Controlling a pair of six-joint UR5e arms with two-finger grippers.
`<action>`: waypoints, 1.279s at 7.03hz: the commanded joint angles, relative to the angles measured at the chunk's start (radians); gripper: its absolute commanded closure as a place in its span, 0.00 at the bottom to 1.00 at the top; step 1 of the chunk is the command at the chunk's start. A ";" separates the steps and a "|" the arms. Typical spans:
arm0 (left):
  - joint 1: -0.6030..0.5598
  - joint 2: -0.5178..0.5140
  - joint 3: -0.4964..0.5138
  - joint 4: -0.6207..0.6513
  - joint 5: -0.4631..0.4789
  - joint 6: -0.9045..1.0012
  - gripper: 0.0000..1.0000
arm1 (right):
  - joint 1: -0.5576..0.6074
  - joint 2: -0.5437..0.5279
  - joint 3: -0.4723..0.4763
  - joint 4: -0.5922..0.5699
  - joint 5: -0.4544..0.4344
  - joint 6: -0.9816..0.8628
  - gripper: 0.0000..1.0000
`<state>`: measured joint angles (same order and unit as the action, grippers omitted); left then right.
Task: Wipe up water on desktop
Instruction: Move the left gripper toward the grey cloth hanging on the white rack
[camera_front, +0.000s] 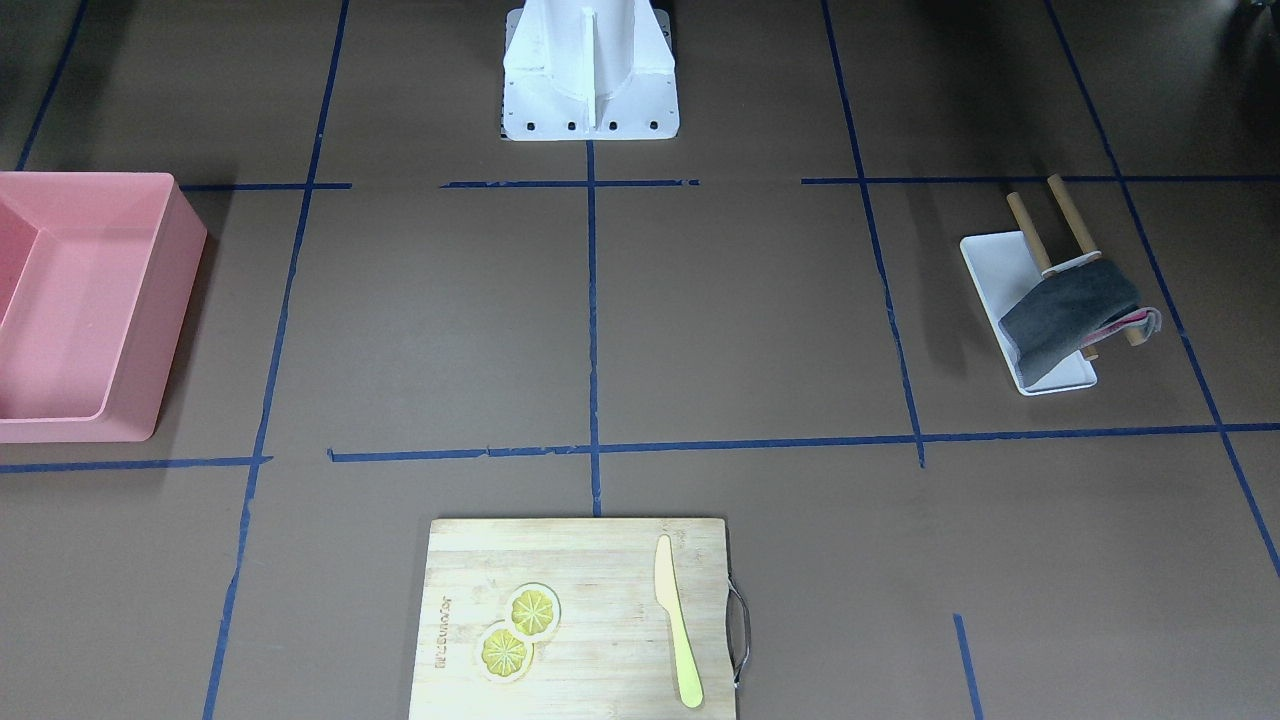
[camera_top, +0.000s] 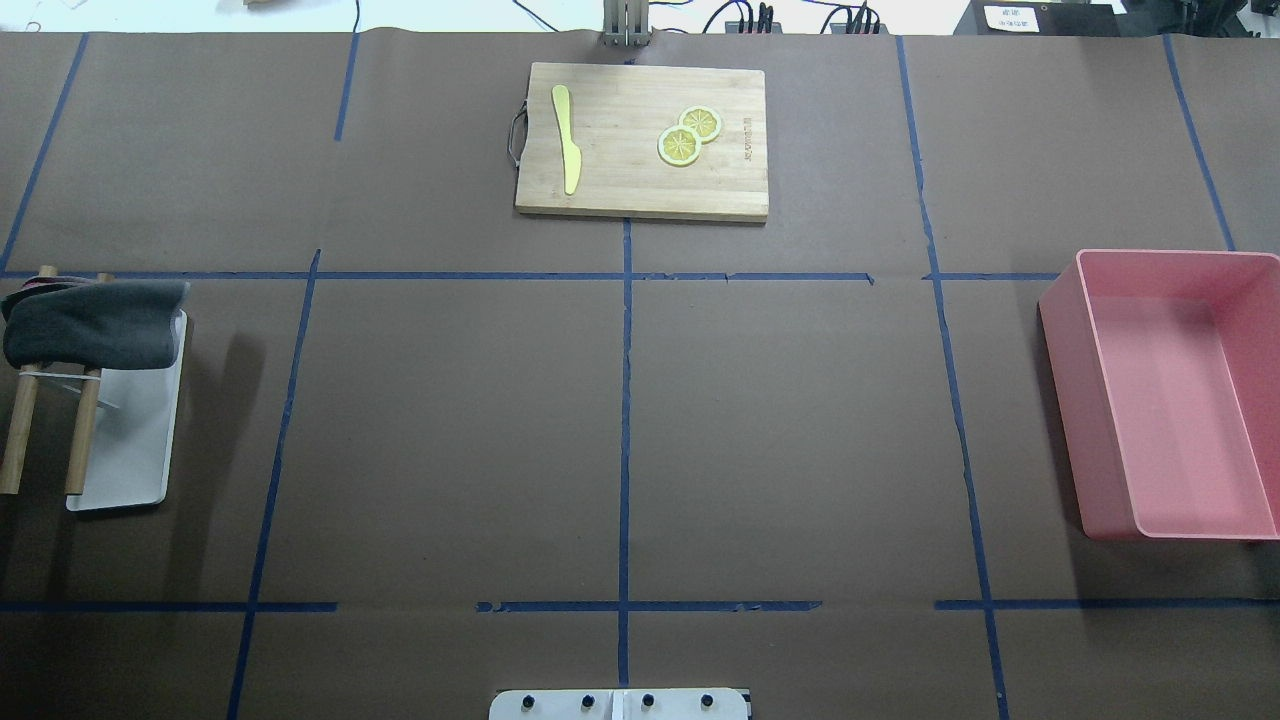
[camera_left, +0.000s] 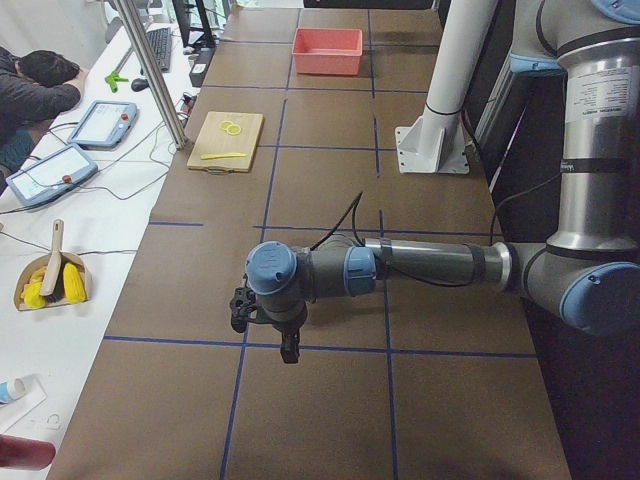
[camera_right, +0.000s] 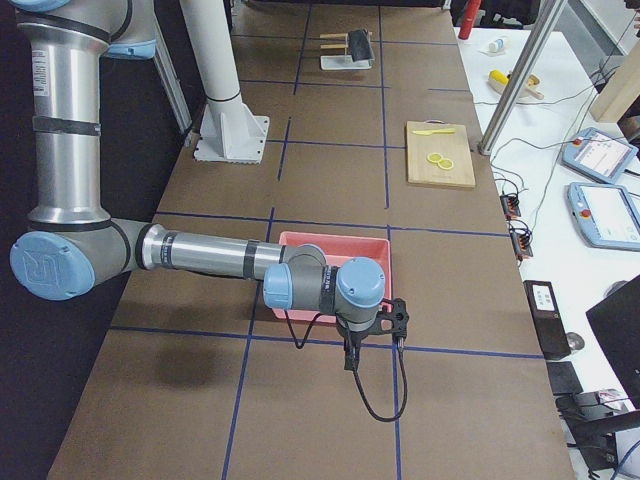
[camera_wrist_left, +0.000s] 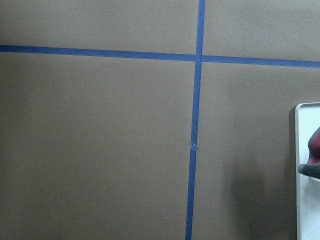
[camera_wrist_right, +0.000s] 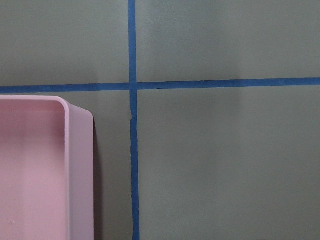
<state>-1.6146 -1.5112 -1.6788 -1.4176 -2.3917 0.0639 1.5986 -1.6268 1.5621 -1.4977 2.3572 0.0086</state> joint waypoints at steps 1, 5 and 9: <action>0.001 -0.001 -0.002 -0.032 -0.001 -0.006 0.00 | -0.003 0.025 0.000 -0.001 0.001 0.001 0.00; 0.016 -0.006 -0.090 -0.044 -0.152 -0.098 0.00 | -0.003 0.030 0.018 -0.001 0.010 0.001 0.00; 0.169 0.064 -0.098 -0.437 -0.204 -0.544 0.00 | -0.003 0.028 0.021 -0.003 0.031 0.022 0.00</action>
<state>-1.4941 -1.4758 -1.7942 -1.6839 -2.5965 -0.3253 1.5953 -1.5982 1.5825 -1.5000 2.3748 0.0264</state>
